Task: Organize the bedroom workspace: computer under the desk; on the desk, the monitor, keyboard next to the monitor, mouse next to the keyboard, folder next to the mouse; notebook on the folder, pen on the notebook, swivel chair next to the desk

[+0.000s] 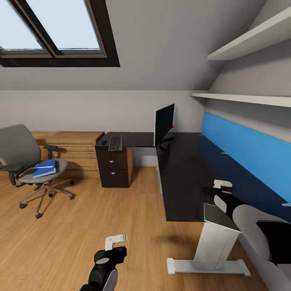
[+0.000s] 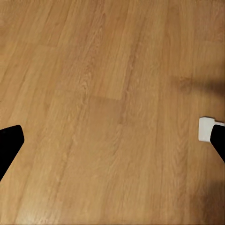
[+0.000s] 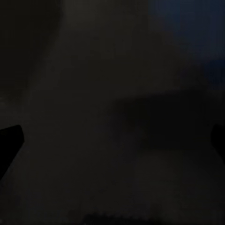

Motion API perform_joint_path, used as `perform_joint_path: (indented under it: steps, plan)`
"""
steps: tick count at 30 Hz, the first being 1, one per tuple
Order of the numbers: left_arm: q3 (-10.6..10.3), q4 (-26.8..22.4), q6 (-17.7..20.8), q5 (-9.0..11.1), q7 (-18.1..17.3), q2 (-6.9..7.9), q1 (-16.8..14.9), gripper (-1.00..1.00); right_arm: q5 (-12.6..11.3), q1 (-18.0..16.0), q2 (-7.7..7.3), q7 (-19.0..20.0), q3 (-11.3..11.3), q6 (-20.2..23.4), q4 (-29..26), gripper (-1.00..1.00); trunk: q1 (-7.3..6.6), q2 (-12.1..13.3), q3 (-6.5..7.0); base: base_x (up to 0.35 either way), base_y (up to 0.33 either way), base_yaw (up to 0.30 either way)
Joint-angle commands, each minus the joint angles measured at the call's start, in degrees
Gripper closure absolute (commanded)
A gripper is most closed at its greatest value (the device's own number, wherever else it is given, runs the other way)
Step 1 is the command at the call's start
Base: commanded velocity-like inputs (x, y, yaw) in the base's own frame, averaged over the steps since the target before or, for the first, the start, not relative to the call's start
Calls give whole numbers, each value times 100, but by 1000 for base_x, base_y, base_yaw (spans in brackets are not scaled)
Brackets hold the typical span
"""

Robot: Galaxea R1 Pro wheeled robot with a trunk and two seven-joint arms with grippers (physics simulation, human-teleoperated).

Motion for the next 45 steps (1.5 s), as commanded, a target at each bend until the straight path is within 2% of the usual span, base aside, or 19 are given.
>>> perform_joint_path:
  steps: [1, 10, 16, 17, 18, 20, 21, 25, 29, 31, 37, 40, 43, 45]
  plan:
    - [-10, -3, 8, 60, 57, 2, -5, -100, -50, -3, 0, -14, 33, 12, -7, -100, 0, -3, -6, 0, 0, 0]
    - [-17, 16, 8, 60, 56, 2, -5, -100, -50, -3, 18, -16, 48, 13, -41, -100, 0, -3, -6, 0, 0, 0]
    - [-18, 18, 8, 57, 56, 2, -5, -100, -17, -3, 285, -192, 37, -6, -188, -100, 0, -3, -6, 0, 0, 0]
    - [-18, 18, 8, 56, 56, 2, -5, -100, -5, -3, 361, -399, 38, -21, -210, -100, 0, -3, -6, 0, 0, 0]
    - [-18, 18, 8, 58, 56, 2, -5, -100, 10, -3, 476, -866, 42, -69, -231, -100, 0, -3, -6, 0, 0, 0]
    - [-18, 18, 8, 57, 56, 2, -5, -100, 17, -3, 572, -1237, 45, -130, -240, -100, 0, -3, -6, 0, 0, 0]
    - [-18, 18, 8, 58, 56, 2, -5, -100, 21, -3, 674, -1576, 47, -199, -244, -100, 0, -3, -6, 0, 0, 0]
    - [-18, 18, 8, 59, 56, 2, -5, -100, 28, -3, 880, -2006, 50, -292, -239, -100, 0, -3, -6, 0, 0, 0]
    - [-18, 18, 8, 59, 56, 2, -5, -100, 35, -3, 1125, -2224, 51, -335, -226, -100, 0, -3, -6, 0, 0, 0]
    - [-18, 18, 8, 59, 56, 2, -5, -100, 37, -3, 1249, -2289, 55, -344, -216, -100, -44, 77, 30, 0, 0, 0]
    - [-46, 42, 4, 57, 56, 2, -5, -100, 59, 28, 1464, -2323, 74, -347, -203, -100, -176, 318, 138, 0, 0, 0]
    - [-54, 63, 2, 54, 56, 2, -5, -100, 158, 105, 1585, -2327, 85, -349, -216, -100, -242, 438, 191, 0, 0, 0]
    - [-59, 76, 1, 52, 56, 2, -5, -100, 363, 207, 1701, -2324, 91, -348, -237, -100, -308, 558, 245, 0, 0, 0]
    - [-60, 79, 2, 52, 56, 2, -5, -100, 436, 236, 1740, -2322, 94, -346, -241, -100, -352, 638, 281, 0, 0, 0]
